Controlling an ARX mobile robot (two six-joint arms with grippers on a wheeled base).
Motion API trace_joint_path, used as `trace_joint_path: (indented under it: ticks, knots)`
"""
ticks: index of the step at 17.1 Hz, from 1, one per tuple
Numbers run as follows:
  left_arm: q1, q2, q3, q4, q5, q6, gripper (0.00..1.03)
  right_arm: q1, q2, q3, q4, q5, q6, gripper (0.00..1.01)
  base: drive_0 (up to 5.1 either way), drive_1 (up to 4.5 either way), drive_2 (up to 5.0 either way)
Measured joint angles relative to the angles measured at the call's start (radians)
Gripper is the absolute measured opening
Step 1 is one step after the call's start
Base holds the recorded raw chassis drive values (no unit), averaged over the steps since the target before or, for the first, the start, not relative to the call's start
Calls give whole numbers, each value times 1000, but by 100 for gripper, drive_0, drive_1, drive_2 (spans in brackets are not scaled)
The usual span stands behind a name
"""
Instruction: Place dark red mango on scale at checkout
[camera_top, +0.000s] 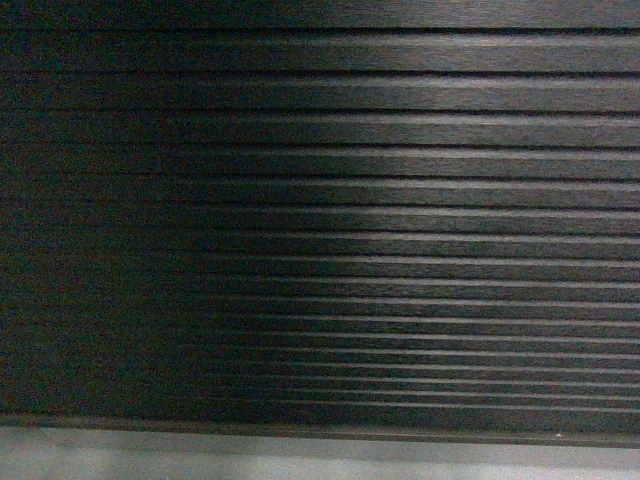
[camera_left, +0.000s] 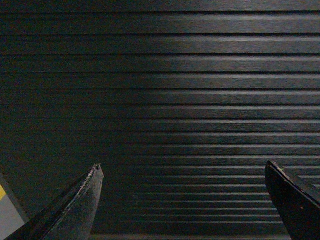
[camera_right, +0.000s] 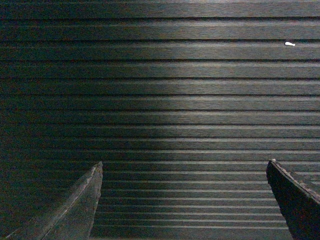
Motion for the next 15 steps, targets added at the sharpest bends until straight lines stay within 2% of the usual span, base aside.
trace_joint_path:
  ticks: [15]
  knots:
    - [0, 0, 0, 0, 0, 1, 98, 0, 0, 0, 0, 0, 0, 98, 0, 0, 0]
